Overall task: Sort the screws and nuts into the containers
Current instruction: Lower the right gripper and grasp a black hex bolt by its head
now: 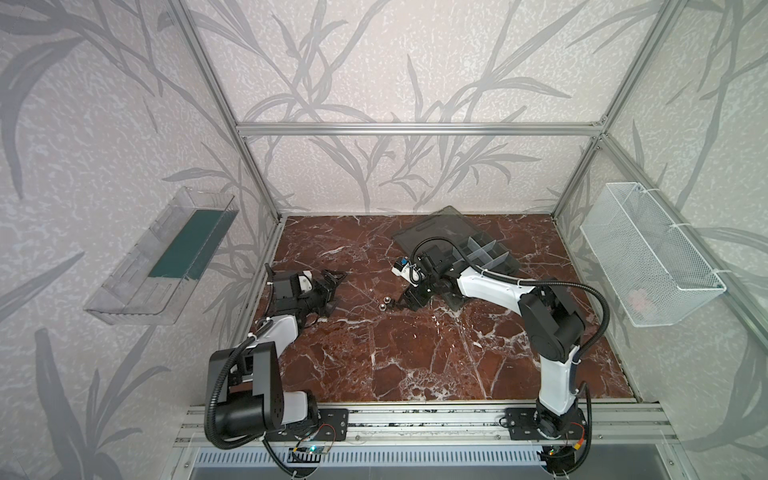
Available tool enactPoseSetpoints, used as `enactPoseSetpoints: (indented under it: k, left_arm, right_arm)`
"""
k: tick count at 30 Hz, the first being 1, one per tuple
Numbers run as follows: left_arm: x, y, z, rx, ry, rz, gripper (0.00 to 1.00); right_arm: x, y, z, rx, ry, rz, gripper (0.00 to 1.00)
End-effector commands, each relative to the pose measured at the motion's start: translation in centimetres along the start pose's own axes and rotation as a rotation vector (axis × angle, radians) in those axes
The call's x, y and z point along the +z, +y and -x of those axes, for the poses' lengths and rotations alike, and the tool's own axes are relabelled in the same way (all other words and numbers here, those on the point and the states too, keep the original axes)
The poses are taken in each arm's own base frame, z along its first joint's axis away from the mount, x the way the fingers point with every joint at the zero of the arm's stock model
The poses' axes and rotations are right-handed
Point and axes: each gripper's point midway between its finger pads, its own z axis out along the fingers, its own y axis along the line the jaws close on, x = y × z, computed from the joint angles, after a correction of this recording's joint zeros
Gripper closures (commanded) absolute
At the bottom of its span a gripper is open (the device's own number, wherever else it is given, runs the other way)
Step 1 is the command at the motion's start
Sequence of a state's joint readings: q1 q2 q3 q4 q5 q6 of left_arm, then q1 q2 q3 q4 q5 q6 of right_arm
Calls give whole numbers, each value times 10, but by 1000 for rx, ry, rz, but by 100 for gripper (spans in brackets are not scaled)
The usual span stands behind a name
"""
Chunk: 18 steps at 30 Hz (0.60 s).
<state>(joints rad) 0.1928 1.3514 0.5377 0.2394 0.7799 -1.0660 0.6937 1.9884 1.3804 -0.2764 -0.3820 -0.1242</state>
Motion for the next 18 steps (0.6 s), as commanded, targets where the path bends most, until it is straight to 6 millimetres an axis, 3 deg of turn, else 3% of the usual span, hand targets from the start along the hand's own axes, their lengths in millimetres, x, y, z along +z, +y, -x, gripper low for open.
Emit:
enactPoseSetpoints:
  k: [1, 18]
  left_arm:
    - [-4, -11, 4, 28, -13, -24, 1]
    - [-4, -9, 4, 28, -11, -20, 1]
  right_arm:
    - [11, -4, 6, 4, -11, -22, 31]
    - [51, 1, -15, -35, 85, -43, 39]
